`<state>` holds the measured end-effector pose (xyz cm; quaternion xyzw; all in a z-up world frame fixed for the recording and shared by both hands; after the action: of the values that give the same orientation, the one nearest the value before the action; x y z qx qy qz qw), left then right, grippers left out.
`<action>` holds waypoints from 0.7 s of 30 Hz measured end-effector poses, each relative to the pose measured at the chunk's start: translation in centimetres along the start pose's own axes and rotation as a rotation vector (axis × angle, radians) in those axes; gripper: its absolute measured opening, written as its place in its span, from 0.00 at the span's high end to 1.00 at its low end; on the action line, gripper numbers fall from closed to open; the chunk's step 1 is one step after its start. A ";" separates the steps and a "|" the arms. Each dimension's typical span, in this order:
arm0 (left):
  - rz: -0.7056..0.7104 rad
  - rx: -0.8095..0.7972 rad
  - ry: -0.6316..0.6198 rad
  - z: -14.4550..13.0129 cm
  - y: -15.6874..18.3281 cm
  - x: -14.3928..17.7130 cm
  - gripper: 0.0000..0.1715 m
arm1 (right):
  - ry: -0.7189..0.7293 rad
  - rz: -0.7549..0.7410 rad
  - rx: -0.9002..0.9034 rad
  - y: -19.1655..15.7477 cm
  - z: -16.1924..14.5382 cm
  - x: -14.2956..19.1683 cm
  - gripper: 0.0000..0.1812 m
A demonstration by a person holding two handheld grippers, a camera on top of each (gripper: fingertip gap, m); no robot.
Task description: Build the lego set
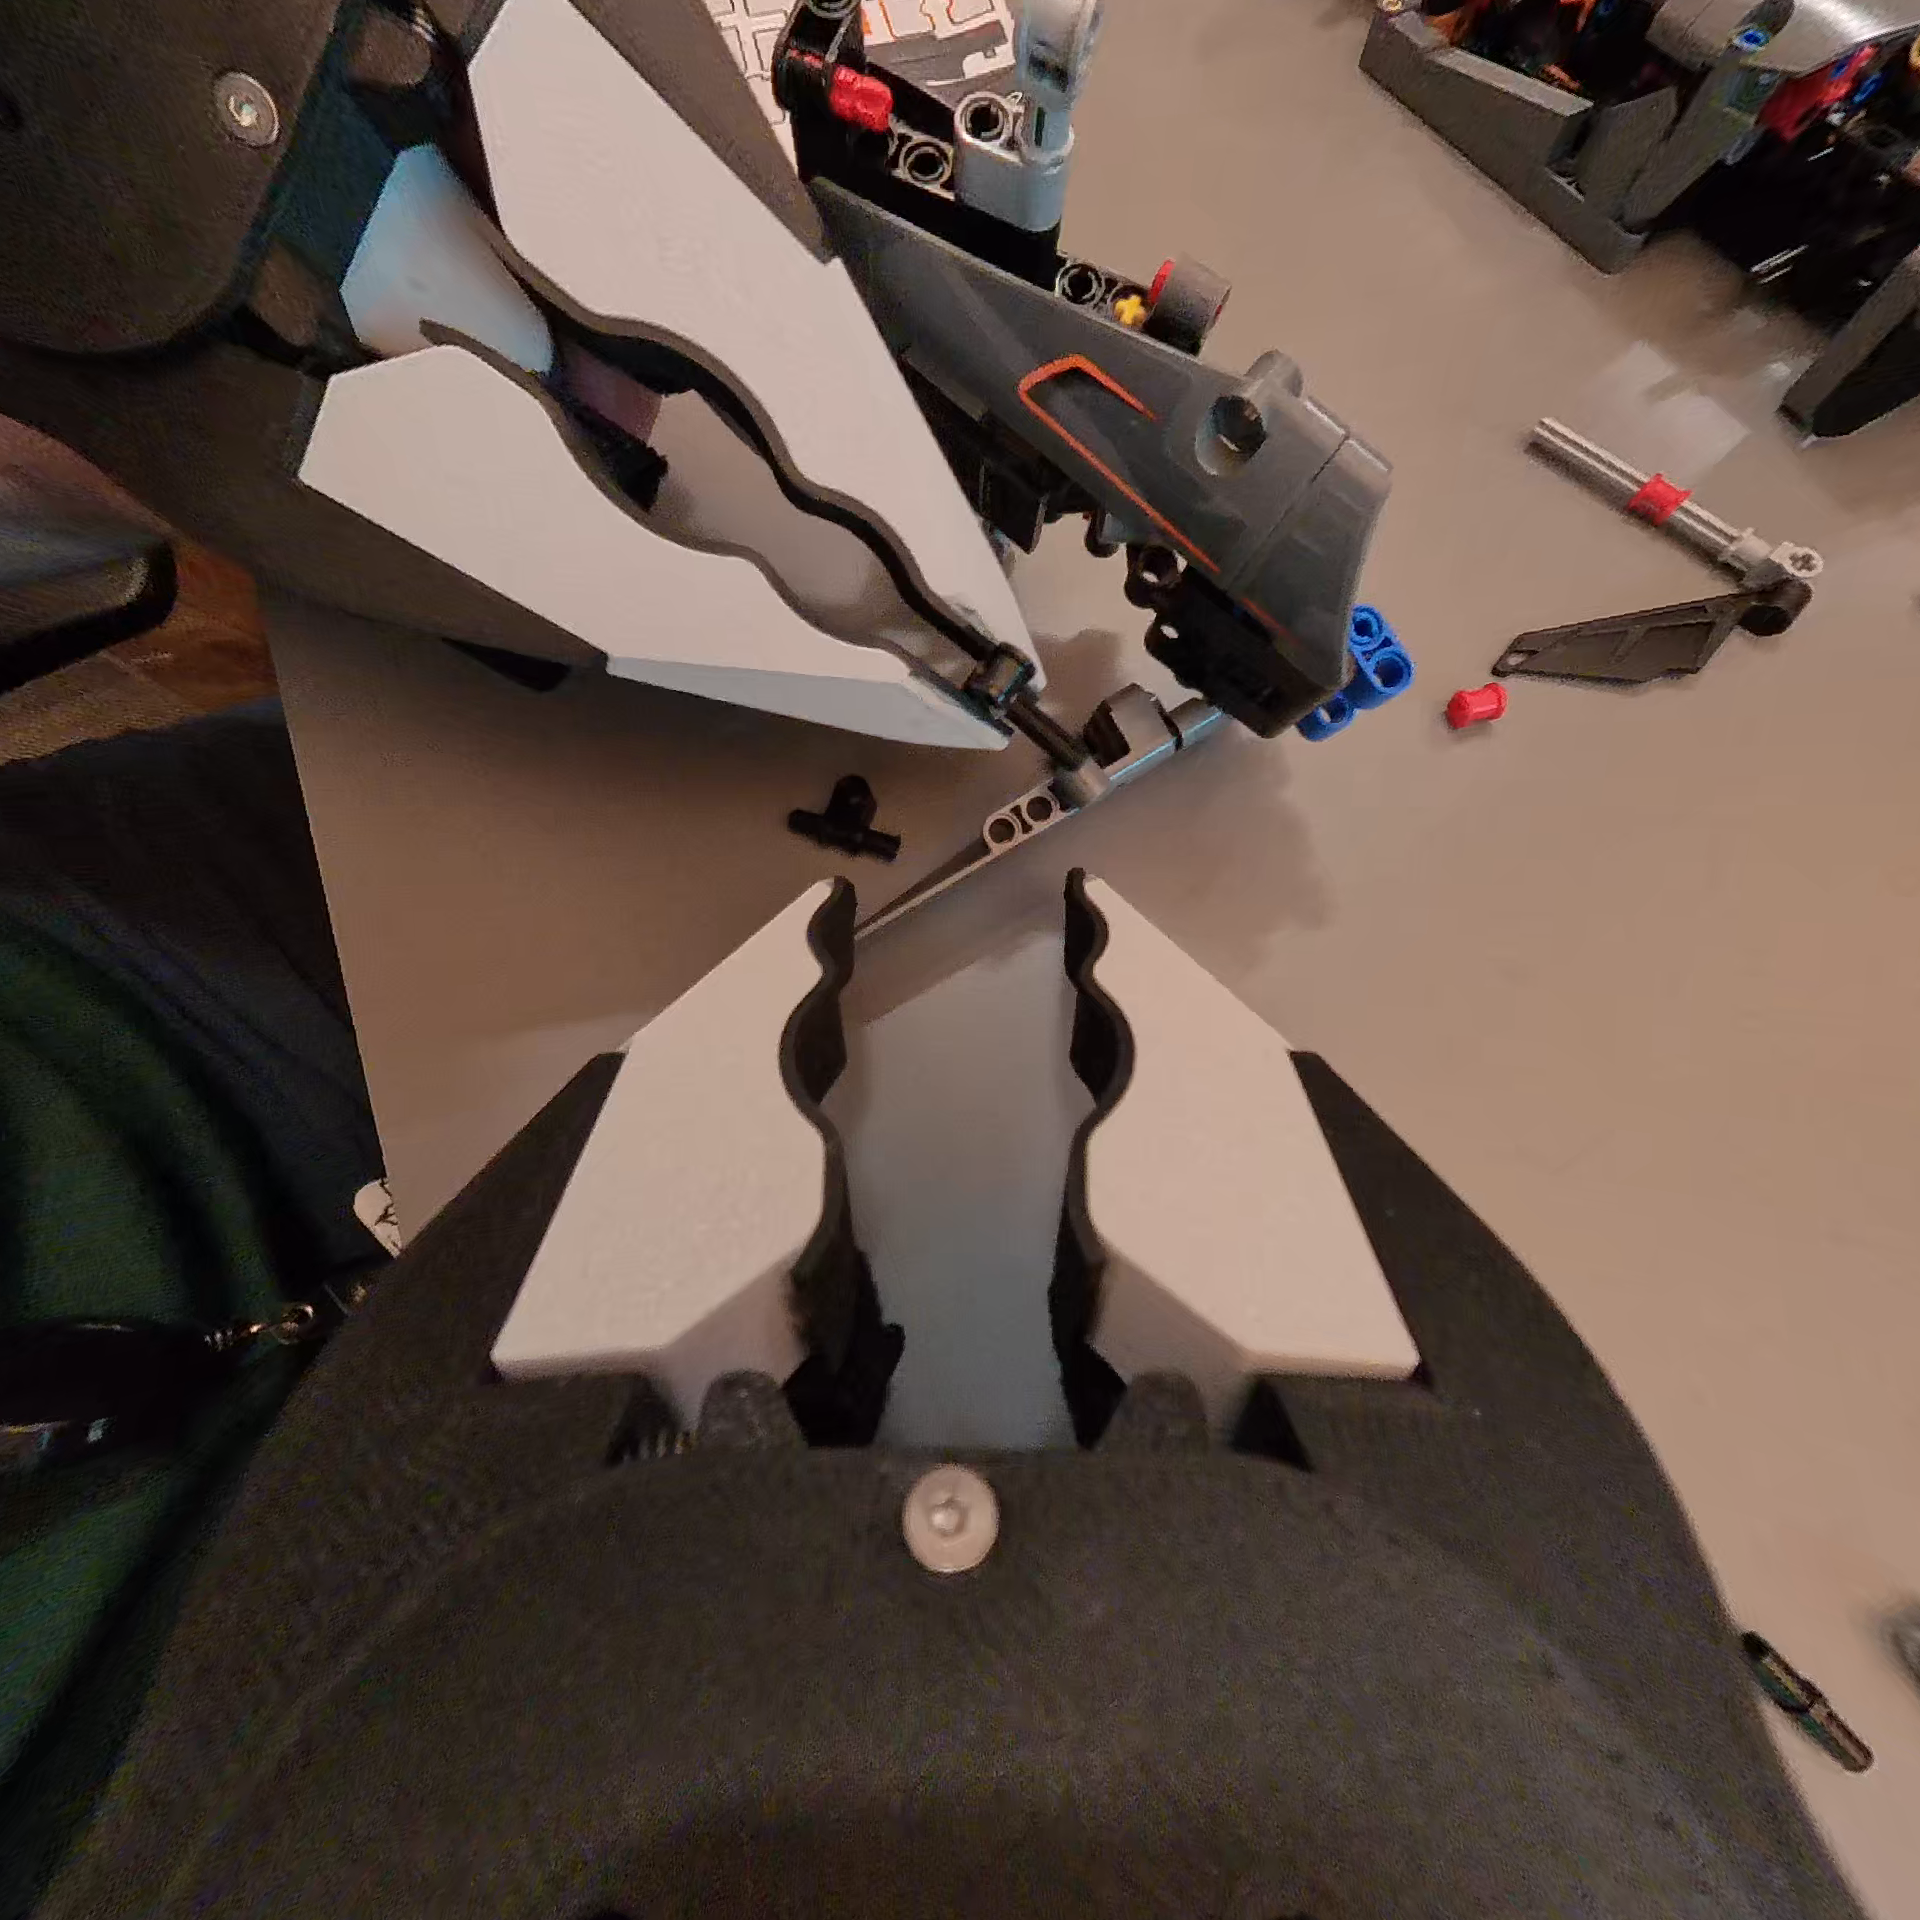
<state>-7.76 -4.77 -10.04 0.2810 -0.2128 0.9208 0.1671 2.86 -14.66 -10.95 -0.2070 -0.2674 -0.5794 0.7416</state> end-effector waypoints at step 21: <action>-0.006 0.022 -0.029 -0.6 -0.2 -0.3 0.98 | -0.019 0.018 0.012 0.5 0.4 -0.7 0.76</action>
<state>-7.71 -4.37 -10.55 0.2967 -0.2039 0.9185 0.1638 3.20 -13.78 -11.10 -0.2102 -0.2761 -0.5692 0.7454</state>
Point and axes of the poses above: each gripper's, where its closed fingertips meet, x back along the fingers, z out of its top, y = z × x across the jaws, the point moved 10 cm from there along x, back along the fingers, and after that the axes turned 8 degrees about -z, right-handed, at the moved point
